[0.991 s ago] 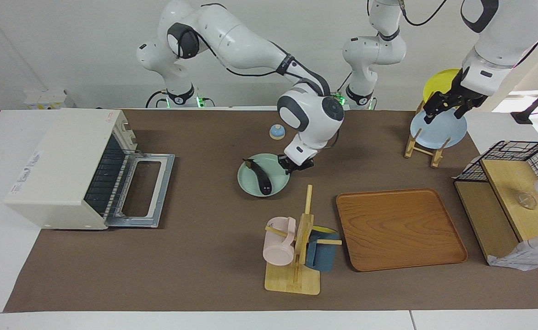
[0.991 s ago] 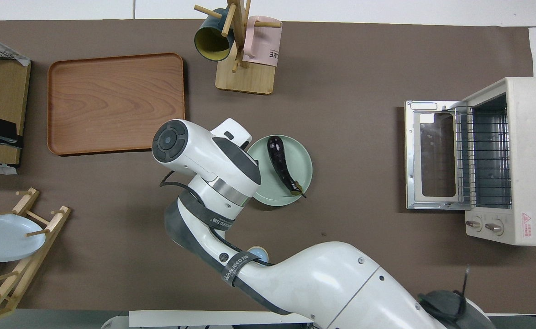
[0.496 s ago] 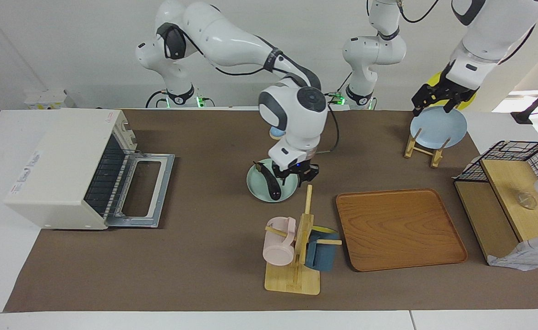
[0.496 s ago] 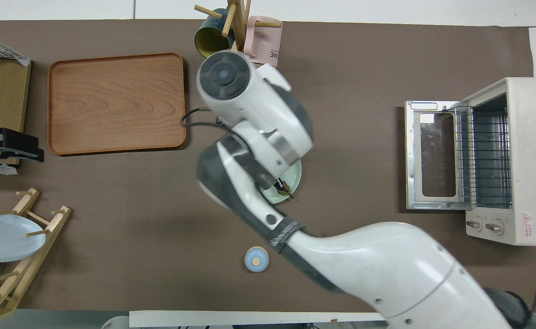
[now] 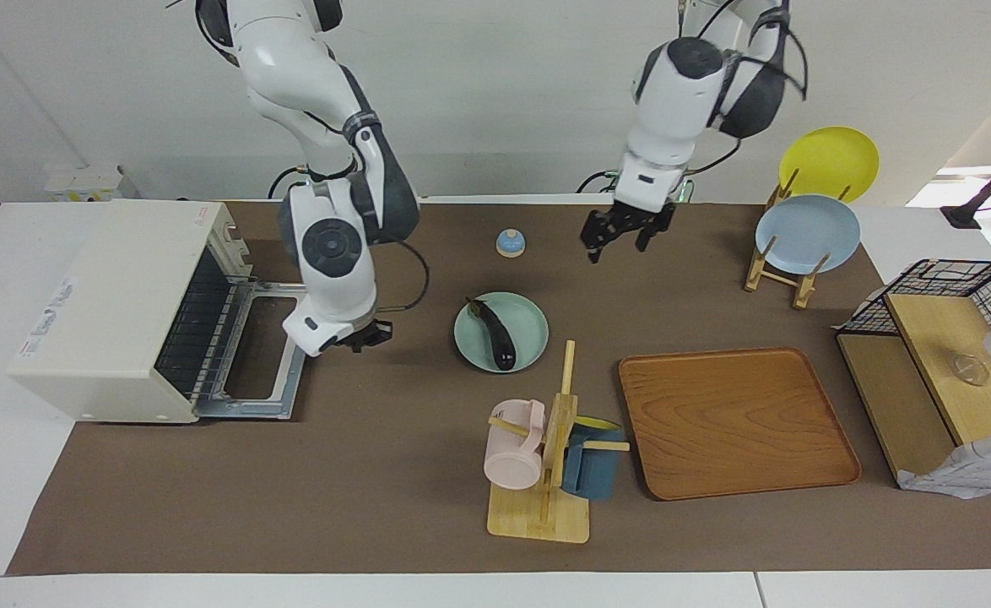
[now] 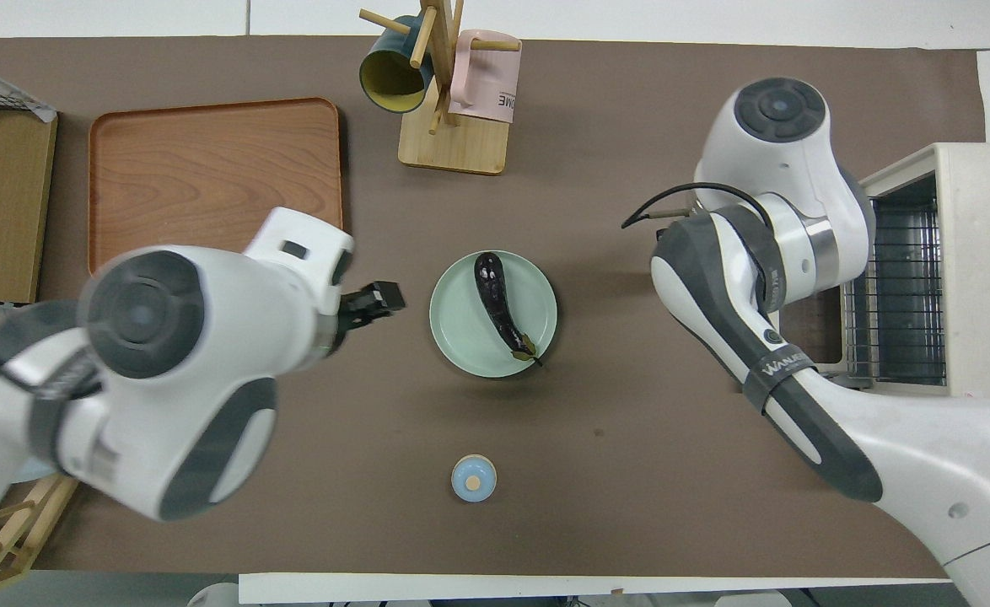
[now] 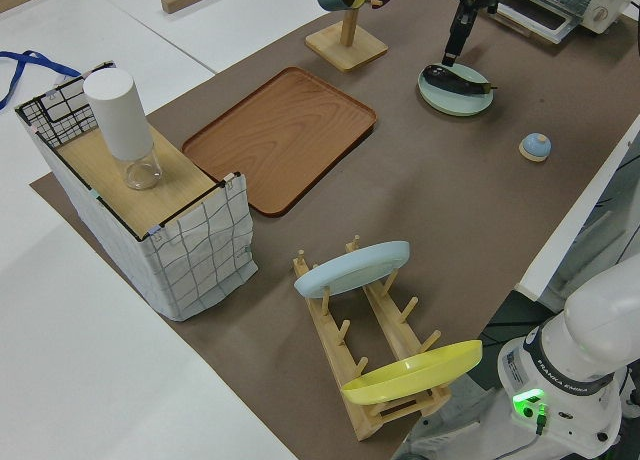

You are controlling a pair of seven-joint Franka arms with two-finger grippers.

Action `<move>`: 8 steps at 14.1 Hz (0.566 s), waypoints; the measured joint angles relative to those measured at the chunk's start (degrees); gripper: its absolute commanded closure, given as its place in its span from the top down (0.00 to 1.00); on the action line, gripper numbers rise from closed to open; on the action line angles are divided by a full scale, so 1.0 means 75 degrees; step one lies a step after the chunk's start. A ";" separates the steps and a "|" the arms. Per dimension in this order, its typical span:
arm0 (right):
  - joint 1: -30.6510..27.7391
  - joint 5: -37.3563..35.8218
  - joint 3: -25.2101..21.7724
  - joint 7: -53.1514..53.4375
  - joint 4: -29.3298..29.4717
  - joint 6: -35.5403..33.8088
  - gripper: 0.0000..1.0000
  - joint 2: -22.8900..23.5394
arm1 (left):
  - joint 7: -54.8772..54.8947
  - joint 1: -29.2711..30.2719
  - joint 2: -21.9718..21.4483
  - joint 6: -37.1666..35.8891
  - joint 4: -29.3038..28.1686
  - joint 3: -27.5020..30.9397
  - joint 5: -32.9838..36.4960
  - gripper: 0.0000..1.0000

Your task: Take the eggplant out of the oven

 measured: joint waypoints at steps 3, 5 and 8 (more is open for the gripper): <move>-0.0318 -0.0757 0.0008 -0.0237 -0.0968 0.0694 0.03 -0.0211 | -0.1013 -0.1050 0.1585 0.1652 0.0110 -0.0007 0.0000 0.96; -0.0311 -0.1104 0.0057 -0.0547 -0.1019 0.0699 0.02 -0.0248 | -0.1070 -0.1147 0.2369 0.1885 0.0510 0.0009 0.0000 0.57; -0.0264 -0.1502 0.0185 -0.1076 -0.0875 0.0338 0.02 -0.0271 | -0.1070 -0.1133 0.2900 0.1897 0.1027 0.0083 0.0000 0.33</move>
